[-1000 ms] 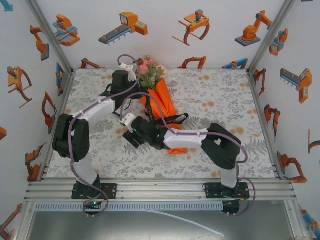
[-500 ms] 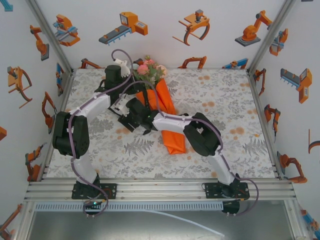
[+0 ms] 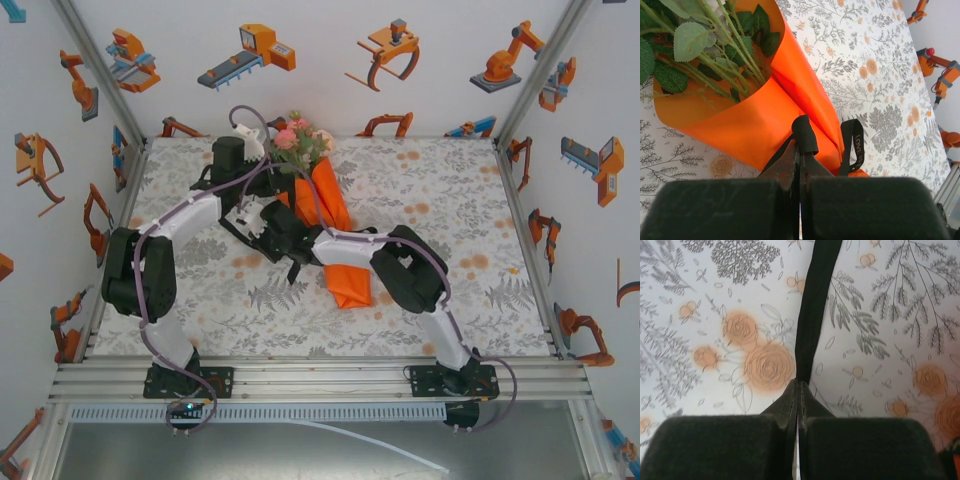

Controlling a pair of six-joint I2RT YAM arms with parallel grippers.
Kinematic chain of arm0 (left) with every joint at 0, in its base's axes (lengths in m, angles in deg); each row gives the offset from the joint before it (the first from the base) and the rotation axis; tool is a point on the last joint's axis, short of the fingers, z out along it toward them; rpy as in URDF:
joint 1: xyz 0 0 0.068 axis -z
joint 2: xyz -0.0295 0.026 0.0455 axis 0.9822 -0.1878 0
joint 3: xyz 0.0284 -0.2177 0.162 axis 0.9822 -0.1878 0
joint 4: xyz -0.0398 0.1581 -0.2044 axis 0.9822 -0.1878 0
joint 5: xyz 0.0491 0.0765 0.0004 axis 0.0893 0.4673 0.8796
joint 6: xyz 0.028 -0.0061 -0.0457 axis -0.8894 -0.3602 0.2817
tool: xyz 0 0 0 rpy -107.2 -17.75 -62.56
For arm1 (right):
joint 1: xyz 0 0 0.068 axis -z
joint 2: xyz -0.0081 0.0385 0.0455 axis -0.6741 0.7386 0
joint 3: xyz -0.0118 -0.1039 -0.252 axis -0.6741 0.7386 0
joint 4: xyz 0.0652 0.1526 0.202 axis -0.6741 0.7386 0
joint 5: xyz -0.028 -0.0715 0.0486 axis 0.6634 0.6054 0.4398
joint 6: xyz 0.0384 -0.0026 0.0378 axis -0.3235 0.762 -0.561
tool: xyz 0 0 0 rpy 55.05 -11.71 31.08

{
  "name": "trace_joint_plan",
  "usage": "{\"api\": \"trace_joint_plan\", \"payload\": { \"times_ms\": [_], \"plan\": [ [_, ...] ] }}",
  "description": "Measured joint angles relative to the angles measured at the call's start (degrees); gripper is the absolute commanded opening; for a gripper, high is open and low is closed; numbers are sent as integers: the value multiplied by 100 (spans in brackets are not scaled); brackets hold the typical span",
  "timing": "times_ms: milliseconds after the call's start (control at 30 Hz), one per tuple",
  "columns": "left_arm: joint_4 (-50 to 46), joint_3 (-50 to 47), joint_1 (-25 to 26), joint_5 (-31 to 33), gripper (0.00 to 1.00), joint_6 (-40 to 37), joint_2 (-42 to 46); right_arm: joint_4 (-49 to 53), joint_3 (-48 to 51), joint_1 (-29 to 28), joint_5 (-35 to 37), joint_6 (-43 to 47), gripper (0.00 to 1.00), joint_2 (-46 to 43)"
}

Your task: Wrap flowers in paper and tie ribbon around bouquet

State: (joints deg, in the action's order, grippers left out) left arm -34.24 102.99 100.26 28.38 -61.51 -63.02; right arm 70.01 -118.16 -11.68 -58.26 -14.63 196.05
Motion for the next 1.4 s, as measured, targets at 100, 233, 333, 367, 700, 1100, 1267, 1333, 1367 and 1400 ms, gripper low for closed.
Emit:
{"api": "trace_joint_plan", "payload": {
  "times_ms": [100, 233, 333, 367, 700, 1100, 1267, 1333, 1367, 1400],
  "plan": [
    [-52, 0, -2, 4, 0, -155, 142, -39, 337, 4, -20, 2, 0, -393],
    [-153, 0, -17, 31, 0, -339, 251, -249, 885, 26, -142, -2, 0, -1019],
    [-170, -127, -24, -39, 0, -535, 339, -472, 1405, 26, -219, -48, 0, -1534],
    [-173, -219, -28, -125, 0, -616, 398, -546, 1574, 20, -245, -90, 0, -1694],
    [-127, -1449, -28, -774, 0, -1318, 1532, -1058, 3235, 232, -85, -1884, 42, -3362],
    [-232, -1919, -22, -743, 0, -1545, 2568, -1552, 2479, 1047, -992, -1102, 56, -2557],
    [-267, -1921, -11, -721, 0, -1547, 2647, -1694, 1827, 1043, -1517, -713, 52, -1764],
    [-302, -1921, -11, -706, 0, -1552, 2660, -1792, 1731, 1043, -1600, -643, 31, -1567],
    [-323, -1921, -11, -688, 0, -1569, 2667, -1838, 1727, 1043, -1611, -619, 22, -1497],
    [-350, -1921, -11, -662, 0, -1593, 2677, -1834, 1727, 1043, -1602, -601, 18, -1451]
  ]
}}
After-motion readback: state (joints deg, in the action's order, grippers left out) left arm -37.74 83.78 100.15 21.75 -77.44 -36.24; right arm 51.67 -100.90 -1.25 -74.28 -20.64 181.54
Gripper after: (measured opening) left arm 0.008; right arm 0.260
